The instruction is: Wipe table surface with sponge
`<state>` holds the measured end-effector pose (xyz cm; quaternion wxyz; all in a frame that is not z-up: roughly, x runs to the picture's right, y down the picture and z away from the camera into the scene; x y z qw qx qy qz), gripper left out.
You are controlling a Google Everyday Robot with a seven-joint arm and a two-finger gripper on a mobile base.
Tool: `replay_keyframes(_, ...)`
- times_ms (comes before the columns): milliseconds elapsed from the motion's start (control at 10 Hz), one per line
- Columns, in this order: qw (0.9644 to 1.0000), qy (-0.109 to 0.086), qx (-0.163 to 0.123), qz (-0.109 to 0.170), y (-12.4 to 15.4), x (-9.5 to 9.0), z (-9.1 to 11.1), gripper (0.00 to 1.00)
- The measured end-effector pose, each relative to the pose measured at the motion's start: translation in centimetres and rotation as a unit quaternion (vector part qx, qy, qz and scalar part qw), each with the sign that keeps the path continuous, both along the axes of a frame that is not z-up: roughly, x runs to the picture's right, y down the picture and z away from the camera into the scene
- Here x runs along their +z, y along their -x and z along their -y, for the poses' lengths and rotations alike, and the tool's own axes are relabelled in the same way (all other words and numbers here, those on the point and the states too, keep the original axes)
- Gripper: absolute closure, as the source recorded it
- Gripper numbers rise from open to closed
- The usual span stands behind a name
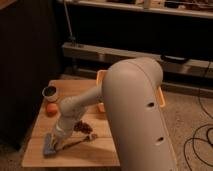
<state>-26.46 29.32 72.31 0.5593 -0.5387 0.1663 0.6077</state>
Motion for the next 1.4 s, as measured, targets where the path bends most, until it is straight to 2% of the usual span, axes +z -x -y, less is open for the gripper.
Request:
replay_keyframes(200,0.9994,0.012,-0.024,0.021,1.5,-1.7,-2.4,1.00)
replay_keyframes(300,0.9987,0.012,-0.037,0.033,2.8,-2.1,-2.9,1.00)
replay_keyframes(500,0.9963,0.003,-0.064,0.058,5.6,-1.7,-2.1,1.00)
replay_keyframes(800,0.9906,-0.006,-0.104,0.089,10.9,0.4,0.9,1.00)
replay_keyframes(1100,0.9919,-0.015,-0.093,0.085,11.7,3.2,4.0,1.00)
replay_keyframes(1300,0.9948,-0.020,-0.070,0.071,9.9,4.4,5.4,1.00)
replay_keyframes(1400,0.9965,-0.024,-0.054,0.059,7.9,4.8,5.9,1.00)
